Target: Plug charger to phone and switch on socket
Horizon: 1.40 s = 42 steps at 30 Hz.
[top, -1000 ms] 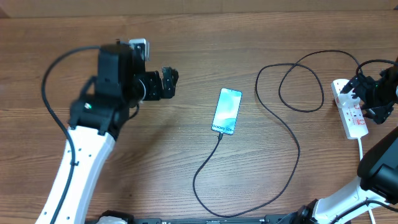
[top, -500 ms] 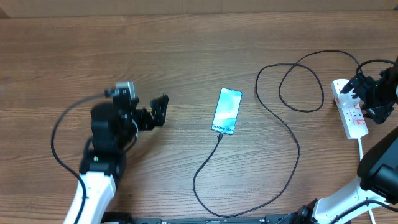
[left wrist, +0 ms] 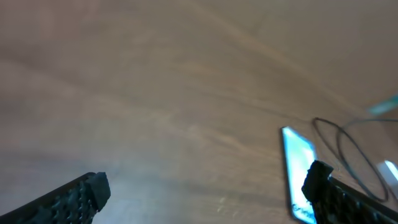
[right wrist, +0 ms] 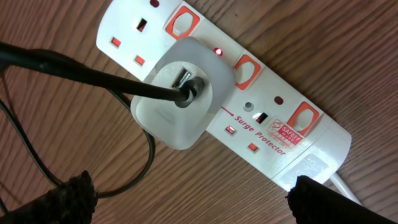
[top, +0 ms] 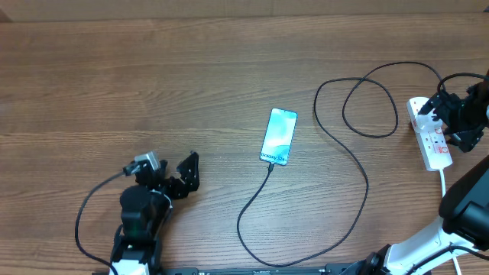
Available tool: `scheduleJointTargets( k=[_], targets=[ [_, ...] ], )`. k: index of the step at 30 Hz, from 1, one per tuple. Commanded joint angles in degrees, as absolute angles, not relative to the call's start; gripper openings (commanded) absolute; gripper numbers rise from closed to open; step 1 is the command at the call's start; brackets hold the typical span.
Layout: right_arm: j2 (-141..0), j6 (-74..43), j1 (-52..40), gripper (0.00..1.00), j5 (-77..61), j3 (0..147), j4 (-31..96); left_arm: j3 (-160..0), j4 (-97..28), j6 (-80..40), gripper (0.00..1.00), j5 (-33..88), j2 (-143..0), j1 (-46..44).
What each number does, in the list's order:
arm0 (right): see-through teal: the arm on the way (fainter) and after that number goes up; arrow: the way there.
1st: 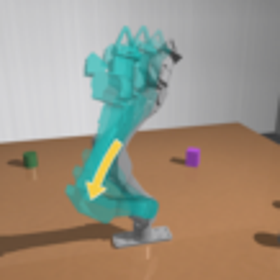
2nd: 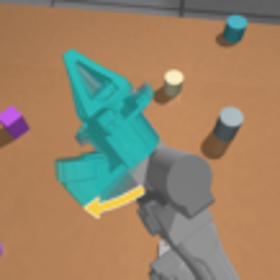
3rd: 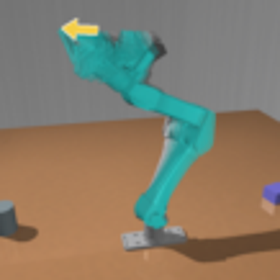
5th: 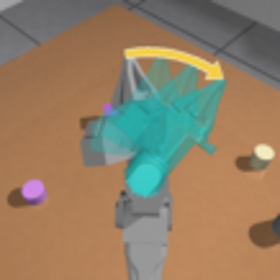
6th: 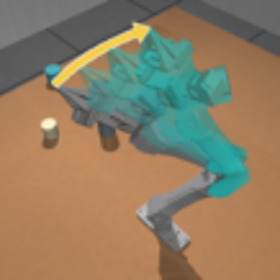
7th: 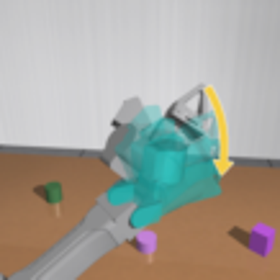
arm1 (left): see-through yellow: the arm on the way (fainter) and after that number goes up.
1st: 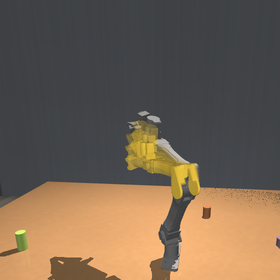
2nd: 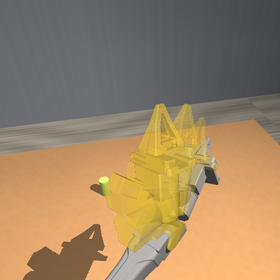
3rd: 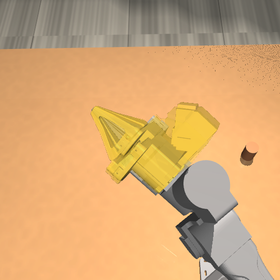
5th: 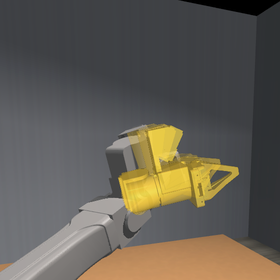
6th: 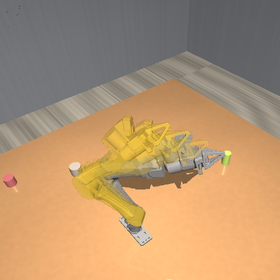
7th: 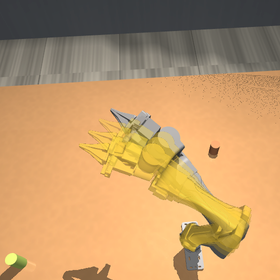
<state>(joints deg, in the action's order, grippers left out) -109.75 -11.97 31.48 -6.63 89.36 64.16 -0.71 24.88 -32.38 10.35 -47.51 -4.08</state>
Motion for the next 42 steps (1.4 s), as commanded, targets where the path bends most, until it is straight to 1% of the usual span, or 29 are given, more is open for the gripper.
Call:
scheduleJointTargets(
  k=[1,9,14,21,25,33,38,42],
  targets=[
    [-108.3,-11.9,31.6,1.0,-6.5,90.7,64.1,-0.3,23.6,-35.7,1.0,6.2,-44.1,-3.7],
    [-108.3,-11.9,31.6,1.0,-6.5,90.7,64.1,-0.3,9.1,-33.6,0.99,1.7,-27.6,-3.7],
    [-108.3,-11.9,31.6,1.0,-6.5,90.7,64.1,-0.3,-4.3,-29.8,0.99,-0.1,-16.1,-3.7],
    [-108.3,-11.9,31.6,1.0,-6.5,90.7,64.1,-0.3,-4.5,-21.5,1.0,0.2,-5.1,-3.8],
    [-108.3,-11.9,31.6,1.0,-6.5,90.7,64.1,-0.3,-4.5,-13.3,0.99,0.0,0.0,-3.8],
    [-108.3,-11.9,31.6,1.0,-6.5,90.7,64.1,-0.3,-4.7,-2.6,1.0,0.0,-0.2,-3.9],
    [-108.3,-11.9,31.6,1.0,-6.5,90.7,64.1,-0.3,-4.7,1.5,1.0,-0.1,-0.2,-3.9],
    [-108.3,-11.9,31.6,1.0,-6.5,90.7,64.1,-0.3,-4.5,1.9,0.99,-0.2,-0.2,-3.9]
  ],
)
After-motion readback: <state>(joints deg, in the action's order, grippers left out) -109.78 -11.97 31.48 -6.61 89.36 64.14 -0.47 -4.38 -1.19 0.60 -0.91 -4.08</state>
